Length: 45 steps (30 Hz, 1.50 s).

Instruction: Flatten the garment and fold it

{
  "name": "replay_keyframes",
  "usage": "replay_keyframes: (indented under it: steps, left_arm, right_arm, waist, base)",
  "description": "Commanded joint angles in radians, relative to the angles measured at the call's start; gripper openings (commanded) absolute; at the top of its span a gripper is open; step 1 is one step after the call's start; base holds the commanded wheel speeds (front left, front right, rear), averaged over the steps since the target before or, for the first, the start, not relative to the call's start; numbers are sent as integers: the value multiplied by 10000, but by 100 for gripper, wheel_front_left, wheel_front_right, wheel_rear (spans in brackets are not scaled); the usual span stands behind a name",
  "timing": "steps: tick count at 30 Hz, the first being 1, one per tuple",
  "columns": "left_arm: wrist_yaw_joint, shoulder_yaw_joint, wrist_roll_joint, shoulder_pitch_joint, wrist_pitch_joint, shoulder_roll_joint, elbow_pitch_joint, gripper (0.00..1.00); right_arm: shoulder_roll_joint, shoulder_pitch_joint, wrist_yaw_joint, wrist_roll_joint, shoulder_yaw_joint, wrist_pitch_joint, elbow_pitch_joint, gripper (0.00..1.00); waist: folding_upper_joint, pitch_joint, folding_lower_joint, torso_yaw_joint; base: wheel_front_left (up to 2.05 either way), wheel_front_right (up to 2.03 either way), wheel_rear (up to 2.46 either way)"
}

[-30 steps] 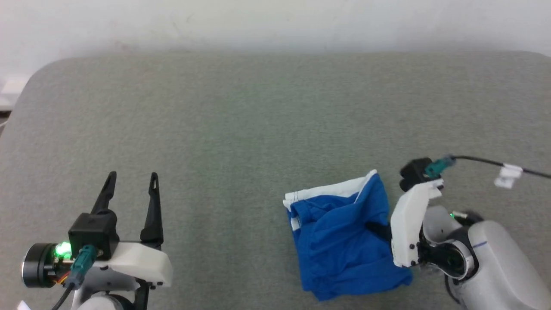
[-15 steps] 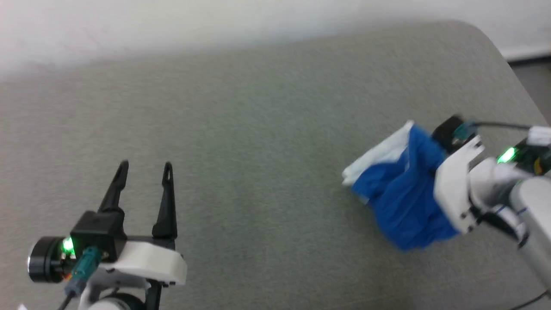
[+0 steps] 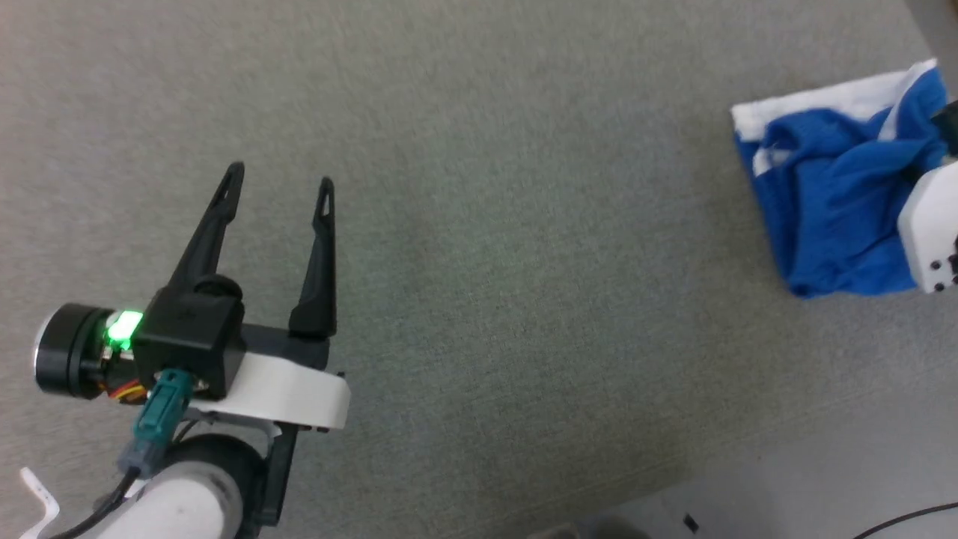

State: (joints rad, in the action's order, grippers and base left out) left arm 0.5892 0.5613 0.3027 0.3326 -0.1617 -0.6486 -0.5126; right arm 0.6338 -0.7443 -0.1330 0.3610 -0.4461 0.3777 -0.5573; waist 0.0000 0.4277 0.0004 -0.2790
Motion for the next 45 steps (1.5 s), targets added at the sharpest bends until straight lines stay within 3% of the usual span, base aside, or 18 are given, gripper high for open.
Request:
replay_keyframes:
  steps: [1, 2, 3, 4, 13, 21, 25, 30, 38, 45]
  left_arm:
    - [-52, 42, -131, 186, -60, 30, -65, 100]
    - [-31, 46, -172, 236, -101, 39, -74, 100]
    - [-11, 43, -203, 272, -132, 43, -76, 100]
    - [12, 37, -226, 288, -158, 38, -77, 100]
    - [96, -49, -136, 93, -105, -38, 108, 100]
    - [109, -85, 292, -372, 301, 149, 673, 100]
    - [209, -227, 527, -756, 583, 183, 1024, 100]
    - [438, -537, 758, -1326, 1002, 133, 1378, 100]
    - [476, -768, 949, -1979, 1322, -177, 1816, 100]
    - [407, -909, 1010, -2171, 1554, -395, 2245, 100]
  right_arm:
    - [-168, -239, 23, -136, 233, -316, -327, 0]
    - [-309, -314, 23, -179, 499, -552, -633, 0]
    - [-411, -404, 23, -353, 695, -938, -849, 38]
    - [-500, -483, 23, -556, 935, -1331, -1099, 98]
    - [-973, -609, 23, -2948, 2118, -3941, -2696, 100]
    - [-731, 738, 23, -4848, 3597, -5442, -2581, 100]
    - [-1038, 1967, 23, -4949, 4308, -5717, -1685, 100]
    - [-2013, 3677, 23, -4594, 4726, -5451, 269, 100]
    - [-3961, 5140, 23, -3578, 4338, -4176, 3634, 100]
    - [-5142, 5351, 23, -2734, 3954, -3458, 5538, 100]
  waist:
    - [0, 1322, -4, -444]
    - [0, 1394, -4, -438]
    - [0, 1450, -4, -426]
    - [0, 1503, -4, -414]
    - [0, 1129, -4, -383]
    - [0, -310, -4, -121]
    - [0, -1048, -4, 175]
    - [0, -1798, -4, 627]
    - [0, -2518, -4, 1410]
    - [0, -2945, -4, 2040]
  base:
    - [0, 0, 0]
    - [0, 0, 0]
    - [0, 0, 0]
    - [0, 0, 0]
    - [0, 0, 0]
    - [0, 0, 0]
    - [0, 0, 0]
    - [0, 0, 0]
    - [0, 0, 0]
    - [0, 0, 0]
